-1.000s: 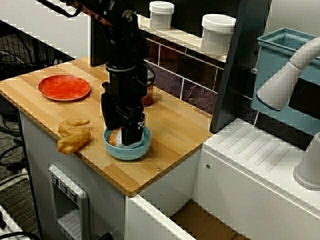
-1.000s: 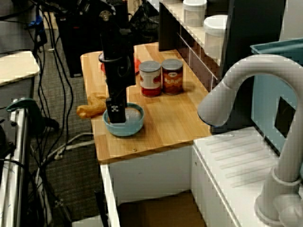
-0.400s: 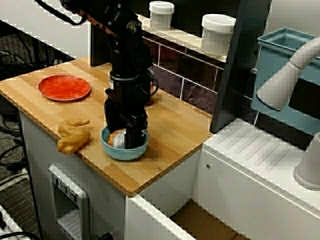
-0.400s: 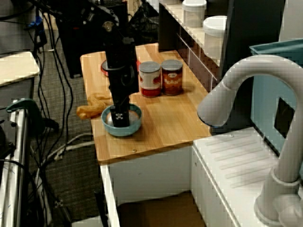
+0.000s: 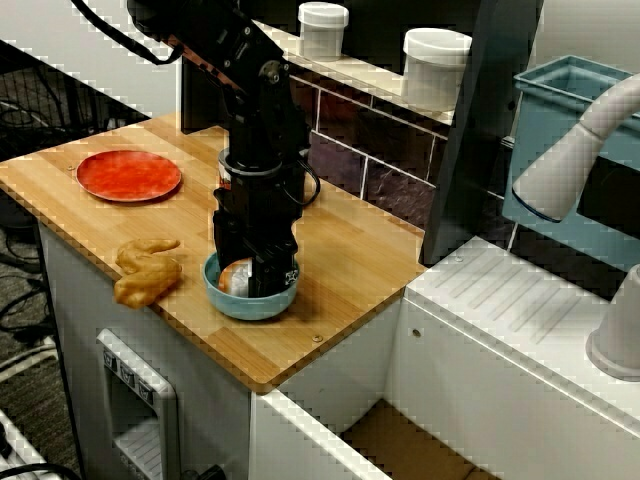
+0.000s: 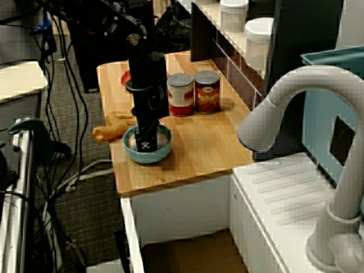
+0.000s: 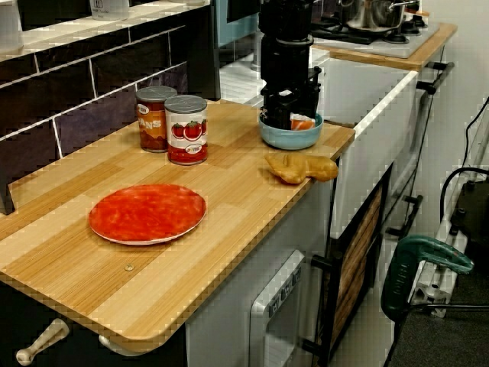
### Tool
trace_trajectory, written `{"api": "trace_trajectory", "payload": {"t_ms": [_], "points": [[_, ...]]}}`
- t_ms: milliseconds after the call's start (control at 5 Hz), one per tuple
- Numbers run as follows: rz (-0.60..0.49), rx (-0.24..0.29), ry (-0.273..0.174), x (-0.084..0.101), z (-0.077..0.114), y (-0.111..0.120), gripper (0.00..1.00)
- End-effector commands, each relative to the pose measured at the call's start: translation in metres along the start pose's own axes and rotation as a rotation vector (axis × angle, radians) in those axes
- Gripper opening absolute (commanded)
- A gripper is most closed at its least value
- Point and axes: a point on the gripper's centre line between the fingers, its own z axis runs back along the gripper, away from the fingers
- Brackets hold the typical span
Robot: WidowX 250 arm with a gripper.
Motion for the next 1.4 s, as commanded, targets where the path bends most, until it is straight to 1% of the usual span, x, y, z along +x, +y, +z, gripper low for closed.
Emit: {"api": "trace_trajectory", "payload": {"t_ms": [0, 200, 400, 600, 800, 1000, 1200], "points": [[-0.034, -0.024, -0.021, 0.009, 0.022, 0.005, 0.00], [-0.068, -0.076, -0.023, 0.011, 0.044, 0.003, 0.00], [-0.097, -0.144, -0.039, 0.012, 0.074, 0.001, 0.00], [-0.122, -0.172, -0.053, 0.011, 0.092, 0.013, 0.00], [-0.204, -0.189, -0.026, 0.011, 0.092, 0.027, 0.00], [-0.302, -0.163, -0.029, 0.009, 0.090, 0.045, 0.00], [-0.401, -0.166, -0.049, 0.011, 0.091, 0.073, 0.00]]}}
